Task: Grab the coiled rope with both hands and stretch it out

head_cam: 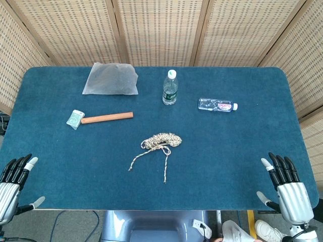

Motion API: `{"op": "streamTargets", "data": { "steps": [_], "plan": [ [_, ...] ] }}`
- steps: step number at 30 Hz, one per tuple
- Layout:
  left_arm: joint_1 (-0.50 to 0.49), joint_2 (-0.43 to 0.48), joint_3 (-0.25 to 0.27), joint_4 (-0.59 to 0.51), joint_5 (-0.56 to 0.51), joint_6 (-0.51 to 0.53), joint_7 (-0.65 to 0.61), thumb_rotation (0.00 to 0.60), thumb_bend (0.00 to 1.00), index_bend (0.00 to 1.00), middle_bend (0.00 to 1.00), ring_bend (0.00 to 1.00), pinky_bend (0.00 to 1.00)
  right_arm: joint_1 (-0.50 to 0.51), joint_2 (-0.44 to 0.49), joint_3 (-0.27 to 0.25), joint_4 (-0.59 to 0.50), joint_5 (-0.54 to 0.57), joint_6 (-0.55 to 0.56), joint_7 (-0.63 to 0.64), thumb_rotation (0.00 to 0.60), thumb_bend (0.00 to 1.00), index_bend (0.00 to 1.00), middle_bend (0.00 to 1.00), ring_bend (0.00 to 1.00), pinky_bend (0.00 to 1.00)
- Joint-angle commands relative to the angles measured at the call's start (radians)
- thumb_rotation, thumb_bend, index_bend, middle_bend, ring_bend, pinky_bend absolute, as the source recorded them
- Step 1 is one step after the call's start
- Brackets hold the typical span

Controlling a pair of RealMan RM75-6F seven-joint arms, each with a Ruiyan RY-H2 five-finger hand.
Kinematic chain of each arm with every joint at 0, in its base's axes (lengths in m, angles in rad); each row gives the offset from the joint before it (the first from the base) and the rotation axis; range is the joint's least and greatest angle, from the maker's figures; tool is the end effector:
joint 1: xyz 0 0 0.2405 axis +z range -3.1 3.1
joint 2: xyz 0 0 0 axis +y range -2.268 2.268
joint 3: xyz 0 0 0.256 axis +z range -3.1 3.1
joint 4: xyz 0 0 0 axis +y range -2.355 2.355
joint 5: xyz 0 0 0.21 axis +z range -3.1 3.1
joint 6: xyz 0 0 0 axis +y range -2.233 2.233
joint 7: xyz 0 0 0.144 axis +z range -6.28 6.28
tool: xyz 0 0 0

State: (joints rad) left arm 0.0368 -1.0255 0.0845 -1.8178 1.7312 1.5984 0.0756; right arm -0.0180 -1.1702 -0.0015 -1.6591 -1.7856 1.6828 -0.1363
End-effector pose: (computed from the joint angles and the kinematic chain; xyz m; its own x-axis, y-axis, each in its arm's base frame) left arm -0.2677 0.1154 0.1599 0.3580 0.0571 0.9320 0.9302 -0.1084 -0.3507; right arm -0.2688 -0.1347 0.1462 0.4088 0.1283 0.9036 -0.8862 -0.1805 0.4266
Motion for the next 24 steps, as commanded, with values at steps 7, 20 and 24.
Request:
{"op": "streamTargets", "data": {
  "steps": [7,20,24],
  "plan": [
    [0.0,-0.003,-0.002,-0.003,-0.005,-0.004,0.007,0.6,0.0,0.0,0.0,0.0,0.0,0.007,0.0,-0.006,-0.01,0.006,-0.03,-0.023,0.6,0.0,0.07,0.0,0.0,0.0],
    [-0.01,-0.024,-0.021,-0.02,-0.04,-0.028,0.07,0.6,0.0,0.0,0.0,0.0,0.0,0.212,-0.012,-0.002,-0.008,-0.1,-0.297,-0.026,0.6,0.0,0.18,0.0,0.0,0.0],
    [-0.023,-0.037,-0.035,-0.031,-0.076,-0.059,0.112,0.6,0.0,0.0,0.0,0.0,0.0,0.355,-0.042,0.03,0.001,-0.156,-0.437,-0.015,0.6,0.0,0.29,0.0,0.0,0.0]
  ]
}}
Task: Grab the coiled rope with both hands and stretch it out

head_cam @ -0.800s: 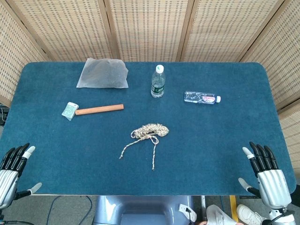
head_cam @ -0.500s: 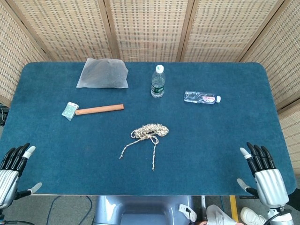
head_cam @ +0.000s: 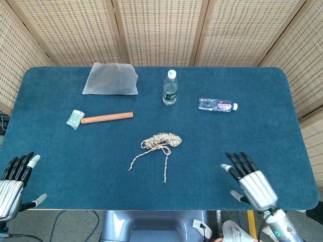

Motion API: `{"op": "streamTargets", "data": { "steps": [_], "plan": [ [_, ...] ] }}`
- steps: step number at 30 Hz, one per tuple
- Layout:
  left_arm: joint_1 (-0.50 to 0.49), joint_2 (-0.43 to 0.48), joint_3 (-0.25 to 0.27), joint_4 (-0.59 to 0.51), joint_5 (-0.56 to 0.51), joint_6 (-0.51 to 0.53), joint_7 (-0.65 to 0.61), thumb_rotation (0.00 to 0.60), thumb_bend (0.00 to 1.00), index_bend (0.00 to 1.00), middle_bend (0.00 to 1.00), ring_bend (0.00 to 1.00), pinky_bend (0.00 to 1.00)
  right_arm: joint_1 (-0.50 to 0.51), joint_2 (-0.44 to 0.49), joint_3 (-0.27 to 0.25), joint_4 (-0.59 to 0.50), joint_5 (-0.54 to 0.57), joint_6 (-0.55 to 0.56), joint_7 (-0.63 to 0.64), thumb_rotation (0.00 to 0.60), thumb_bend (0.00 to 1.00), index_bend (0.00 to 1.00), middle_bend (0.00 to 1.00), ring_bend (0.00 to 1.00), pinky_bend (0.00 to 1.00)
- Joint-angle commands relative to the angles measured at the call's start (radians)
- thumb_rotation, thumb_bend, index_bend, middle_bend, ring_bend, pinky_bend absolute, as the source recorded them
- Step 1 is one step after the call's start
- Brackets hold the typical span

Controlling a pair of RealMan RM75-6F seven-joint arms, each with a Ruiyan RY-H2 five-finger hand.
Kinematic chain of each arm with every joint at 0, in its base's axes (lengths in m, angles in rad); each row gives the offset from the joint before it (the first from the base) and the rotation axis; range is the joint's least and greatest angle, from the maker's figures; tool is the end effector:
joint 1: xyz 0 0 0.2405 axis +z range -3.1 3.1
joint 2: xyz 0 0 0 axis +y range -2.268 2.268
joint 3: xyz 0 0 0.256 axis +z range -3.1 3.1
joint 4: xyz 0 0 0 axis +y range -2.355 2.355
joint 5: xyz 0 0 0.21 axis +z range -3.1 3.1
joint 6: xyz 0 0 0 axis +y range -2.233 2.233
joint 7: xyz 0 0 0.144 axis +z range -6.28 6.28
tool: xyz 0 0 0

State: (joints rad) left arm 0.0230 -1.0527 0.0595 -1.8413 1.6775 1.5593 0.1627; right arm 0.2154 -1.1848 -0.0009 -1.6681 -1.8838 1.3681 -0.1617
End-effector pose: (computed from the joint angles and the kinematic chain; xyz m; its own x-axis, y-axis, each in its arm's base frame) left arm -0.2664 0.1249 0.1512 0.3971 0.0623 0.9157 0.9165 -0.0794 -0.3921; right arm -0.2289 -0.1872 0.0953 0.4996 -0.0344 0.8656 -0.7547 -0.5078 0.4154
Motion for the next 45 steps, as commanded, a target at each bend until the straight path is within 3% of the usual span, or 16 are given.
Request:
{"op": "streamTargets", "data": {
  "steps": [1,5,6,10,19,31,45],
  "plan": [
    [-0.011,-0.012,-0.012,-0.009,-0.027,-0.024,0.03,0.6,0.0,0.0,0.0,0.0,0.0,0.14,-0.033,0.035,0.012,-0.061,-0.142,0.008,0.6,0.01,0.31,0.0,0.0,0.0],
    [-0.025,-0.028,-0.024,-0.015,-0.055,-0.05,0.071,0.6,0.0,0.0,0.0,0.0,0.0,0.266,-0.097,0.063,0.011,-0.072,-0.295,-0.022,0.6,0.07,0.35,0.0,0.0,0.0],
    [-0.031,-0.036,-0.03,-0.018,-0.073,-0.063,0.088,0.6,0.0,0.0,0.0,0.0,0.0,0.314,-0.133,0.082,0.012,-0.052,-0.369,-0.041,0.6,0.1,0.36,0.0,0.0,0.0],
    [-0.041,-0.048,-0.039,-0.024,-0.105,-0.082,0.121,0.6,0.0,0.0,0.0,0.0,0.0,0.385,-0.209,0.109,0.021,0.011,-0.476,-0.082,0.6,0.17,0.37,0.0,0.0,0.0],
    [-0.049,-0.058,-0.044,-0.025,-0.123,-0.092,0.145,0.6,0.0,0.0,0.0,0.0,0.0,0.458,-0.326,0.109,0.081,0.065,-0.561,-0.165,0.6,0.21,0.41,0.0,0.0,0.0],
    [-0.055,-0.058,-0.04,-0.026,-0.128,-0.097,0.145,0.6,0.0,0.0,0.0,0.0,0.0,0.529,-0.456,0.111,0.234,0.071,-0.57,-0.307,0.6,0.23,0.43,0.0,0.0,0.0],
    [-0.061,-0.051,-0.039,-0.027,-0.14,-0.103,0.131,0.6,0.0,0.0,0.0,0.0,0.0,0.564,-0.525,0.1,0.305,0.172,-0.595,-0.392,0.6,0.23,0.45,0.0,0.0,0.0]
  ]
}}
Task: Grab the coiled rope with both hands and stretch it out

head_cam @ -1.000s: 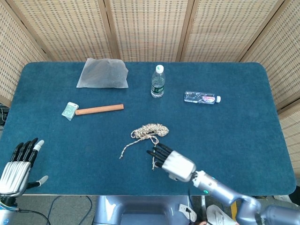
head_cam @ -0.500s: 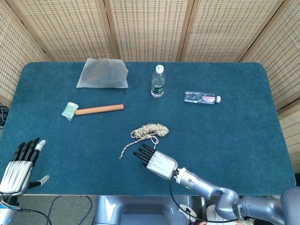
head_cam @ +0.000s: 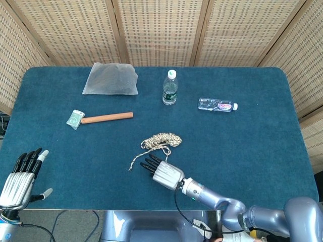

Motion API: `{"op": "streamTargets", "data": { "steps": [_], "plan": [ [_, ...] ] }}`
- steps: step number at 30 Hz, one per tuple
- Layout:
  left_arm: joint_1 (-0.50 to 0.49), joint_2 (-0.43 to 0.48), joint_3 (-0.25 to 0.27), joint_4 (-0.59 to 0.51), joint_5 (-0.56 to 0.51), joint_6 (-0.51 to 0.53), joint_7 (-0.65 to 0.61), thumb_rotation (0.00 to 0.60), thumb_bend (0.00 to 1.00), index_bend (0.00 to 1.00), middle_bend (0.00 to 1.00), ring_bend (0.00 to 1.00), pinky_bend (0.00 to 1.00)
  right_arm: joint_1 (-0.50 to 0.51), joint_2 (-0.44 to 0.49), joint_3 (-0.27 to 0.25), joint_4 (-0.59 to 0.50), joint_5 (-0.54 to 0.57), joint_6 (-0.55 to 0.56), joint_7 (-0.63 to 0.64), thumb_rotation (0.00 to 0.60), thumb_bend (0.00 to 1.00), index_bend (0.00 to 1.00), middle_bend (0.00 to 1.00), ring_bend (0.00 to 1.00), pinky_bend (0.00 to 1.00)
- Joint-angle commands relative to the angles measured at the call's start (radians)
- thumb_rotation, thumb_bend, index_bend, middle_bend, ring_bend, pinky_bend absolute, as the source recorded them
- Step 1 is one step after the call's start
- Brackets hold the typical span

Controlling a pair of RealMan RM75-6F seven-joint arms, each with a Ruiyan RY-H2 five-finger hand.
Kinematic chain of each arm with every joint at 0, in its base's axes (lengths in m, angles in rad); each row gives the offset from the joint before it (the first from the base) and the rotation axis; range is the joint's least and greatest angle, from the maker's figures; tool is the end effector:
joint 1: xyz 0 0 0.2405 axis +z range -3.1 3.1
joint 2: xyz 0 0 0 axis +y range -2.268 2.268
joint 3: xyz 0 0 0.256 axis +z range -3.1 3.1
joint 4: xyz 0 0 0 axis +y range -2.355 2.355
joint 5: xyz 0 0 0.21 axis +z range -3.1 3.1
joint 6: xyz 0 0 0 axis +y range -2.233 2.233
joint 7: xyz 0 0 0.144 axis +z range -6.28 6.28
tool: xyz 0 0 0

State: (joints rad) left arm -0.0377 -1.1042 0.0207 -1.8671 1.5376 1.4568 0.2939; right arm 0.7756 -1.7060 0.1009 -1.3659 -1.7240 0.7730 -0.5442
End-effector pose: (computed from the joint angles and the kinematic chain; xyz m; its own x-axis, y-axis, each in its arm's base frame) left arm -0.2676 0.1486 0.1308 0.4467 0.1222 0.8863 0.8944 -0.0348 -0.4459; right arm -0.0958 -0.2761 -0.0959 0.7898 0.1064 0.6040 -0.2387 -0.8538 0.4626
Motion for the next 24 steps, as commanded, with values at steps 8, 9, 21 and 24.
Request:
{"op": "streamTargets", "data": {
  "steps": [8,9,21,24],
  "plan": [
    [-0.001,0.002,0.004,-0.003,0.001,0.001,-0.002,0.6,0.0,0.0,0.0,0.0,0.0,0.013,-0.019,-0.014,0.012,0.043,0.003,-0.032,0.6,0.23,0.46,0.0,0.0,0.0],
    [-0.001,0.002,0.004,-0.002,0.001,0.001,-0.002,0.6,0.0,0.0,0.0,0.0,0.0,0.015,-0.022,-0.015,0.015,0.045,0.006,-0.036,0.6,0.23,0.46,0.0,0.0,0.0],
    [-0.006,0.006,0.004,-0.001,-0.006,-0.003,-0.012,0.6,0.0,0.0,0.0,0.0,0.0,0.034,-0.049,-0.03,0.049,0.077,0.019,-0.045,0.6,0.31,0.52,0.0,0.0,0.0],
    [-0.007,0.007,0.006,-0.002,-0.006,-0.004,-0.015,0.6,0.0,0.0,0.0,0.0,0.0,0.041,-0.054,-0.034,0.054,0.08,0.02,-0.056,0.6,0.35,0.52,0.0,0.0,0.0]
  ]
}}
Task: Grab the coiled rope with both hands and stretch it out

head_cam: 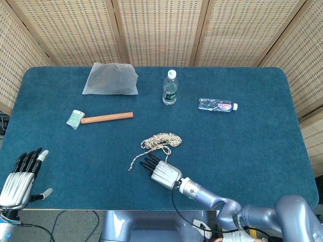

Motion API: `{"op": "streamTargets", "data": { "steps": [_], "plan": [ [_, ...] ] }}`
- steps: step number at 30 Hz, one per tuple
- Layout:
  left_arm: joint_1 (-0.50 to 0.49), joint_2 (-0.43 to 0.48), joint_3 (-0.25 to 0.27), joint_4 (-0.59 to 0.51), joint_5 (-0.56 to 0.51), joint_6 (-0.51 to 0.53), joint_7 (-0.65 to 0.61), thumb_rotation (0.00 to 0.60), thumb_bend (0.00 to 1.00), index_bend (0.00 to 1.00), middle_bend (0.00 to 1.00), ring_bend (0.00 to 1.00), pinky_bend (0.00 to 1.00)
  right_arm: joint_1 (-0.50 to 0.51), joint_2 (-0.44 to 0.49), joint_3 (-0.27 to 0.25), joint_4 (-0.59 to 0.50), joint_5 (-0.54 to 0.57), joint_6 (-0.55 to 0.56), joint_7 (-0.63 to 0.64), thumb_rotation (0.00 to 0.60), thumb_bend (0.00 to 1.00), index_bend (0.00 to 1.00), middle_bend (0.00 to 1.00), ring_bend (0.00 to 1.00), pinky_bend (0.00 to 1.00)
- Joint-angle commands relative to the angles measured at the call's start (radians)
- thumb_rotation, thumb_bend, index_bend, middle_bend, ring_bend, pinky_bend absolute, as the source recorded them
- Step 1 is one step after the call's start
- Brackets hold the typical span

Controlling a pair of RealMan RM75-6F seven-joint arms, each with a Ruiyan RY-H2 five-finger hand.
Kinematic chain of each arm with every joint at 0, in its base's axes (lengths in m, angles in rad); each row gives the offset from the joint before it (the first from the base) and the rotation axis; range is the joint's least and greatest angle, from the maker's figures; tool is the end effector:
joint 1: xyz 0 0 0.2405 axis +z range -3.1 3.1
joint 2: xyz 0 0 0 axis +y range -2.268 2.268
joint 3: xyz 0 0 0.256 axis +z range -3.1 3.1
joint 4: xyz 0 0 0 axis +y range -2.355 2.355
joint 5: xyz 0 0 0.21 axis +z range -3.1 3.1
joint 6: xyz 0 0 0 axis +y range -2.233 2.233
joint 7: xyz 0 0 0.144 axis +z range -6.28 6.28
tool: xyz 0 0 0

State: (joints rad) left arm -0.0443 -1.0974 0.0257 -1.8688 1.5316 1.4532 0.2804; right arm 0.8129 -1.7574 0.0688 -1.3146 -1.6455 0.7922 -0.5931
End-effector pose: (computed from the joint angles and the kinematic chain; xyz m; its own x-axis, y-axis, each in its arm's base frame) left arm -0.2683 0.1493 0.1316 0.4390 0.1296 0.8891 0.8981 -0.0341 -0.4385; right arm -0.0943 -0.2783 -0.1103 0.8053 0.1104 0.5825 -0.2326 -0.8449 0.4817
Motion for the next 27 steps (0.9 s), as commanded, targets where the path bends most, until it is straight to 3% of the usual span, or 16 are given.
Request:
{"op": "streamTargets", "data": {
  "steps": [1,12,27],
  "plan": [
    [0.0,0.001,0.001,-0.001,0.0,0.0,-0.002,0.6,0.0,0.0,0.0,0.0,0.0,0.005,-0.004,-0.003,0.004,0.002,0.002,-0.011,0.6,0.37,0.52,0.0,0.0,0.0],
    [-0.002,0.006,0.003,-0.002,0.0,-0.001,-0.009,0.6,0.0,0.0,0.0,0.0,0.0,0.012,-0.012,-0.012,0.015,0.019,0.014,-0.027,0.6,0.39,0.53,0.0,0.0,0.0],
    [-0.005,0.004,0.006,-0.002,-0.001,-0.005,-0.005,0.6,0.0,0.0,0.0,0.0,0.0,0.01,-0.019,-0.023,0.031,0.023,0.065,0.002,0.6,0.54,0.59,0.0,0.0,0.0]
  ]
}}
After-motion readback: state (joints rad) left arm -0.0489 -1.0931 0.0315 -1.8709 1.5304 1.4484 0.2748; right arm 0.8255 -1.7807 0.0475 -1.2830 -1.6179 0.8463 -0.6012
